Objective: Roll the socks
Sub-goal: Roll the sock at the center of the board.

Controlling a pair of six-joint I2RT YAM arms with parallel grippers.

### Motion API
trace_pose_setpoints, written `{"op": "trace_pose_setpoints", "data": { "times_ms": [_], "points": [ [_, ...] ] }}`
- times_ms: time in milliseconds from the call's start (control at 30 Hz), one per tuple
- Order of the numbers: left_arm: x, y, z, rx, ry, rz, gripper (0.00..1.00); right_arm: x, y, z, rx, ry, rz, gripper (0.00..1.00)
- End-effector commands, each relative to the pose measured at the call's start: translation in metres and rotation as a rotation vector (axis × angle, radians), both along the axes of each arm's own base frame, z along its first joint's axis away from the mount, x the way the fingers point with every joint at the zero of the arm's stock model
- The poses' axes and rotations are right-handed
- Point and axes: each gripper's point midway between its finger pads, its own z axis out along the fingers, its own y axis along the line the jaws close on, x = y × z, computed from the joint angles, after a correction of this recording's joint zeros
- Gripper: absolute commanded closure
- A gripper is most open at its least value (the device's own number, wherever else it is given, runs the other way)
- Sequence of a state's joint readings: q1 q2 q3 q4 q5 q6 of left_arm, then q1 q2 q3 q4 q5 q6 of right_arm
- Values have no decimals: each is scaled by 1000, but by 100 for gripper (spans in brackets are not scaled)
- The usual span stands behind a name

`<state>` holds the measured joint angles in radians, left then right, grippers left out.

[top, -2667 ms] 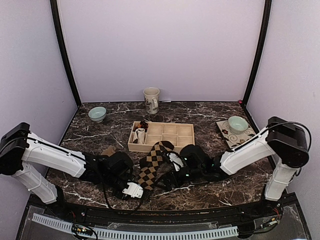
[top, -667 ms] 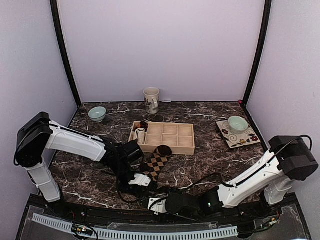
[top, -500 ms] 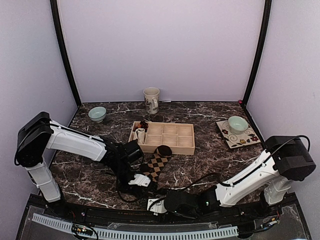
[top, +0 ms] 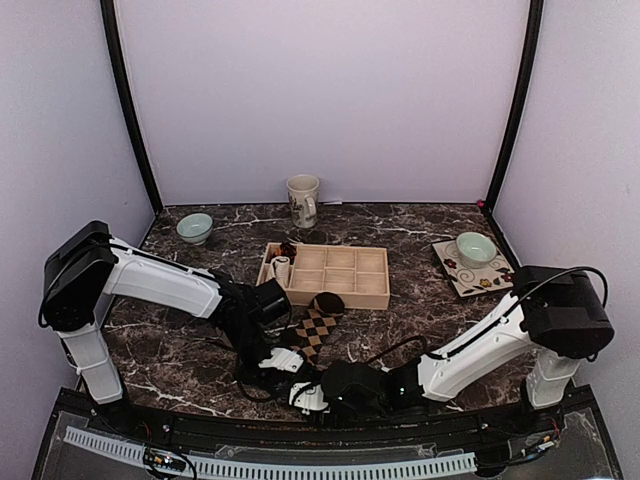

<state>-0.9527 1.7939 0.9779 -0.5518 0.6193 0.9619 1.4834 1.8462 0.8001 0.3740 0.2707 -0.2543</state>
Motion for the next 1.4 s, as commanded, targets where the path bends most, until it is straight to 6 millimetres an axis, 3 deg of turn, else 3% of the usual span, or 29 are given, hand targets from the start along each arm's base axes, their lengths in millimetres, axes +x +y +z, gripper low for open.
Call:
{"op": "trace_pose_setpoints", "data": {
  "times_ms": [0, 200, 367, 767, 1033, 1200, 1367],
  "points": [
    [-9, 16, -9, 74, 39, -11, 92, 8, 20, 12, 81, 1, 5, 47],
    [-9, 17, -8, 73, 40, -12, 92, 18, 23, 6, 90, -8, -14, 50],
    [-7, 18, -6, 66, 40, -5, 91, 17, 18, -7, 81, 18, -29, 61],
    [-7, 19, -1, 49, 55, -2, 84, 12, 0, -27, 79, 94, -93, 65],
    [-1, 13, 0, 29, 41, 23, 79, 8, 1, -39, 72, 125, -125, 87],
    [-1, 11, 6, -2, 36, 24, 64, 8, 0, -45, 85, 179, -174, 98],
    [16, 1, 14, -43, -23, 80, 61, -1, -8, -56, 104, 294, -218, 100]
  ]
}}
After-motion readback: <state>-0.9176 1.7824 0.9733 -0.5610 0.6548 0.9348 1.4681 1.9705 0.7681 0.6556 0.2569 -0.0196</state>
